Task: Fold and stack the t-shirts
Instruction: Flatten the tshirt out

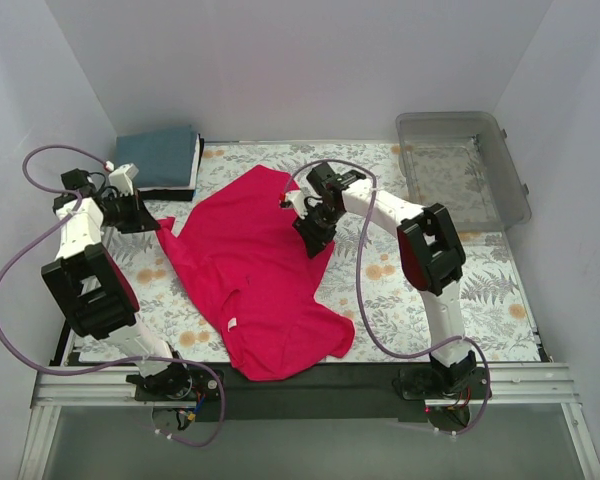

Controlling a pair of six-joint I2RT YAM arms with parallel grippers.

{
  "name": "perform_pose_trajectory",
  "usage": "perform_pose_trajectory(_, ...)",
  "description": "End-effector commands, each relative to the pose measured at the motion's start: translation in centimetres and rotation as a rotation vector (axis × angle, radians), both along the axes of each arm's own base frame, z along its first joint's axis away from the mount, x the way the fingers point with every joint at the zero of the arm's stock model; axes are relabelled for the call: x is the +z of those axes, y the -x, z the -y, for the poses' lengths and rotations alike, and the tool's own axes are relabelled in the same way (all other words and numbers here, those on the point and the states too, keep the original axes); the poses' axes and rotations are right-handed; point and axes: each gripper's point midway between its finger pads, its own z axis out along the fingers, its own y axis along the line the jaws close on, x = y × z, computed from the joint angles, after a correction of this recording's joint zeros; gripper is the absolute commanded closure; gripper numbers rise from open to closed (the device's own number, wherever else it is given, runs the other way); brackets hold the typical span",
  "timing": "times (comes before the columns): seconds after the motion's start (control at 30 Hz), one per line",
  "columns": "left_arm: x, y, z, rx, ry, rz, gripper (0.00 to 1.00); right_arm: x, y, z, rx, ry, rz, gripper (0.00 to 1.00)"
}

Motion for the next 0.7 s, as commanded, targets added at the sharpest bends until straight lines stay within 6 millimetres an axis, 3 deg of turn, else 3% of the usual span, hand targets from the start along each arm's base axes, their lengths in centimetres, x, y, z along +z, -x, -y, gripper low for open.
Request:
perform_pose_trajectory(0.0, -1.0, 0.4, -0.2, 0.007, -0.029, -0.008, 1.00, -2.5, 0.4, 1.3, -0.002, 0.117, 0.012, 0.65)
perform_pose_trajectory(0.2, -1.6, 1.1, -1.0, 0.026, -0.053, -0.010, 1.00, -6.6, 2.5, 3.9, -0.006, 0.251, -0.063, 0.68)
perform_pose_trajectory(0.23, -1.8, 1.0, -1.3, 0.034, -0.057, -0.010, 1.00, -7.6, 4.2, 5.2, 0.004, 0.296, -0.103, 0.69)
perform_pose_trajectory(0.33, -2.1, 0.4, -3.3, 0.065, -0.071, -0.001, 1.00, -8.0, 7.6, 7.2, 0.028, 0.332, -0.165, 0.69)
perform_pose_trajectory(0.37, -3.3, 0.4, -3.6, 0.060, -0.056, -0.035, 1.00, -8.3, 10.0, 8.6, 0.044, 0.363, -0.210, 0.70)
perform_pose_trajectory(0.43, -3.5, -0.5, -4.2, 0.056, -0.049, -0.035, 1.00, -8.5, 13.2, 9.6, 0.083, 0.387, -0.251, 0.71)
perform_pose_trajectory(0.47, -4.1, -1.0, -4.2, 0.053, -0.033, -0.041, 1.00, -8.3, 15.3, 10.7, 0.105, 0.398, -0.283, 0.71)
perform_pose_trajectory(0.57, -4.5, -2.5, -4.6, 0.071, -0.019, -0.054, 1.00, -6.6, 19.7, 9.9, 0.221, 0.348, -0.334, 0.73)
perform_pose_trajectory(0.67, -4.3, -3.4, -5.1, 0.104, -0.006, -0.071, 0.77, -3.2, 24.5, 7.6, 0.388, 0.234, -0.396, 0.69)
